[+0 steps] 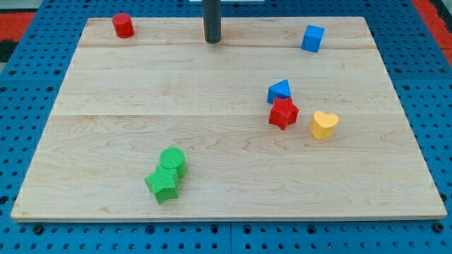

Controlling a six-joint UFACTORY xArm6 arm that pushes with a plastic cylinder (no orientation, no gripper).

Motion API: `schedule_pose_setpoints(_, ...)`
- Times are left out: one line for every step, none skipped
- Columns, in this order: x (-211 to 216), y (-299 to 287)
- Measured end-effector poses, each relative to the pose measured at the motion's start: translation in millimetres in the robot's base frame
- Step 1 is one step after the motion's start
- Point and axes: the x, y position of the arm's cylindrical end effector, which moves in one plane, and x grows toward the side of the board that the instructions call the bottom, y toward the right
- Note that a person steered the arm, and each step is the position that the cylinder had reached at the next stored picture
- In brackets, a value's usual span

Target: Move your arm to the bottom center

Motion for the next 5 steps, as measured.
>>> schedule_pose_setpoints(3, -19)
schedule_pose_setpoints(18, -21)
schedule_pose_setpoints(41, -17)
schedule_pose_setpoints(51, -14)
schedule_pose_setpoints(67, -12)
